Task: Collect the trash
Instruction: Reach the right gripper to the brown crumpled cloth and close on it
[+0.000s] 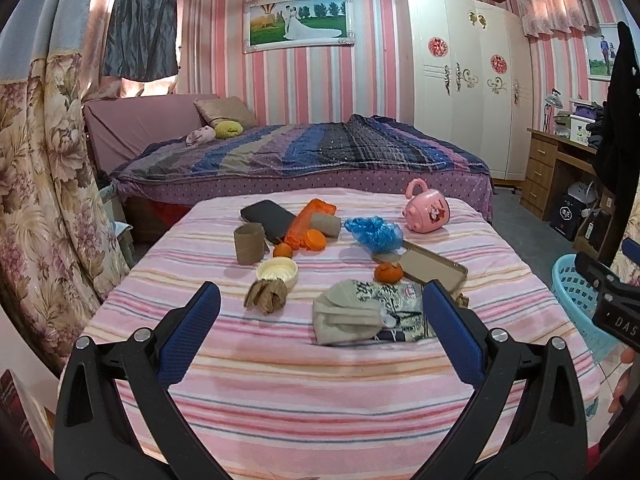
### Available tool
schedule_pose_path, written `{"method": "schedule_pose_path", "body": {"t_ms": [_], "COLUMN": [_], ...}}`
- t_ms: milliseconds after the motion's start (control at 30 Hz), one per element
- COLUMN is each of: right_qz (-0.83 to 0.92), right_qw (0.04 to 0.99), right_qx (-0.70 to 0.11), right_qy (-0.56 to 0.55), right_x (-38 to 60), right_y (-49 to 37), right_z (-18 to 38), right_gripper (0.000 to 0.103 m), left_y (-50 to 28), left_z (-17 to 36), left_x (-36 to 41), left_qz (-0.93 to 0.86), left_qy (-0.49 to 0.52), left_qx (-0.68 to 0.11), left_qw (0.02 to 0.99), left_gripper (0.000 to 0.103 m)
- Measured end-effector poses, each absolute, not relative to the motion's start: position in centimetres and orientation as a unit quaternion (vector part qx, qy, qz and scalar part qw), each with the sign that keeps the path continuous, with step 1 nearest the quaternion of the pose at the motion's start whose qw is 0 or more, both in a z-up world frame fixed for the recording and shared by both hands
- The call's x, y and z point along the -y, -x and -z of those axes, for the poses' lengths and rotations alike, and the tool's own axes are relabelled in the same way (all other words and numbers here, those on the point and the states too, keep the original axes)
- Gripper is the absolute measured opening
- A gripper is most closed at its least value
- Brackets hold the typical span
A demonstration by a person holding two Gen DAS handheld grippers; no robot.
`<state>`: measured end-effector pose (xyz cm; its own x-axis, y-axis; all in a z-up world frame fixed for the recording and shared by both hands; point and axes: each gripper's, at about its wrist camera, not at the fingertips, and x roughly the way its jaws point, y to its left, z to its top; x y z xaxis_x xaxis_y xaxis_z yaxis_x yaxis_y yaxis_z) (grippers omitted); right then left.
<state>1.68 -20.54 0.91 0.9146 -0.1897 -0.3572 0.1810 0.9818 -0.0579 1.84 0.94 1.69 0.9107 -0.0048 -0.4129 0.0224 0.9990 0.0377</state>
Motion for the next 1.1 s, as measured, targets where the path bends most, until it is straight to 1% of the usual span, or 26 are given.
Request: {"method": "schedule_pose_path", "body": {"t_ms": [233,367,433,567,667,900,1100], "right_qz": [0.092,0.085,0.07,0.045,0.051,0.025,-0.001], "right_qw": [0.979,0.977,0.975,0.977,0.968,0.962,0.957], "right_qx": [-0.182,-0.195,-0.208,-0.209,-0.248,-0.271,-0.288], "right_qy": [0.02,0.018,0.017,-0.001,0.008,0.016,0.031], "right_x": [20.5,20.7,20.7,20.8,20.3,18.8,16.8], "right_y": [-3.9,-6.4,-7.9,-8.9,-10.3,-11.3,-12.3], "right_z": [-2.4,-2.5,-1.8,0.3,2.5,4.0,5.6], "right_gripper": [0.099,0.099,0.099,0.099,0.099,0.099,0.099], "left_y": [-4.3,-6.4,-7.3,-8.9,-9.6,-10.4,-10.2], "left_z": [-3.7,-4.0,-3.3,-1.1,-0.2,1.6,2.0], "left_x": [-2.2,-3.6,-4.6,-6.6,-7.4,-9.3,-10.5], "left_qz": [-0.002,-0.011,-0.019,-0.032,-0.046,-0.06,-0.072], "left_qy": [-0.035,-0.036,-0.033,-0.026,-0.034,-0.021,-0.015], "left_qx": [-0.192,-0.198,-0.203,-0.231,-0.242,-0.267,-0.269], "left_qw": [0.981,0.98,0.978,0.972,0.969,0.962,0.96], "left_gripper": [0.098,0.098,0.098,0.098,0.098,0.098,0.098]}}
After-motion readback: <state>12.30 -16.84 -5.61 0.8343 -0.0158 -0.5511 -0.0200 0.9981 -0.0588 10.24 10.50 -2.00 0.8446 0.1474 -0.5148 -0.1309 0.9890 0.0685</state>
